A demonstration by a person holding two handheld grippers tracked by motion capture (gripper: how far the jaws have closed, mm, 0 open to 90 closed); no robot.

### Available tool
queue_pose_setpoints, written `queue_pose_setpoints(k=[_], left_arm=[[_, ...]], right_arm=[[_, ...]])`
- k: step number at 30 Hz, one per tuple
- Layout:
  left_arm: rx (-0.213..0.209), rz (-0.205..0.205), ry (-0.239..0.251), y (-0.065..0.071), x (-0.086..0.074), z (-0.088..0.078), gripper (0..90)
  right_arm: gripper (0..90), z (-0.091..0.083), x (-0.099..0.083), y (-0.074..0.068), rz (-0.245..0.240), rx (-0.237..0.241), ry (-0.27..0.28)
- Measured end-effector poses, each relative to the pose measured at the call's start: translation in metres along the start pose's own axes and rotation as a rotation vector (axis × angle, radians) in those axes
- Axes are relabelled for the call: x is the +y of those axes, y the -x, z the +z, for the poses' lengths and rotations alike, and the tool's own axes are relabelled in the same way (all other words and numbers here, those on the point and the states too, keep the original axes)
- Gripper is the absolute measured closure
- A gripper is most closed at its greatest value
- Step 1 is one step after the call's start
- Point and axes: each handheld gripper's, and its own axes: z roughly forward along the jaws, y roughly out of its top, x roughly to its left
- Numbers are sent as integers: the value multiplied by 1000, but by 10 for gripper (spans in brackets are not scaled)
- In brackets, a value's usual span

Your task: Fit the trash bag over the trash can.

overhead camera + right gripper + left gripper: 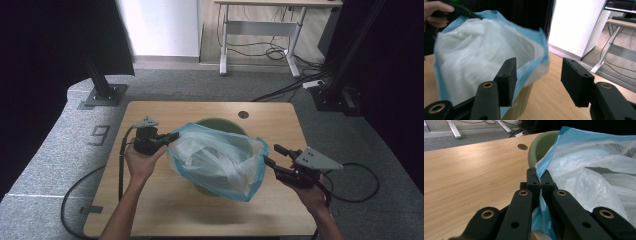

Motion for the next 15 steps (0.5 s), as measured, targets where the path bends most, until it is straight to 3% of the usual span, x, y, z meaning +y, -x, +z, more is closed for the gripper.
queue_pose_setpoints(k=[6,11,15], left_arm=[[-4,4,8,1,2,0,885],[-23,20,13,0,3,-1,884],[-29,18,27,-3,3,-3,883]], right_arm=[[473,29,9,13,31,-2,-40],[684,47,8,22,29,-22,-98],[843,58,8,23,-2,-31,-145]])
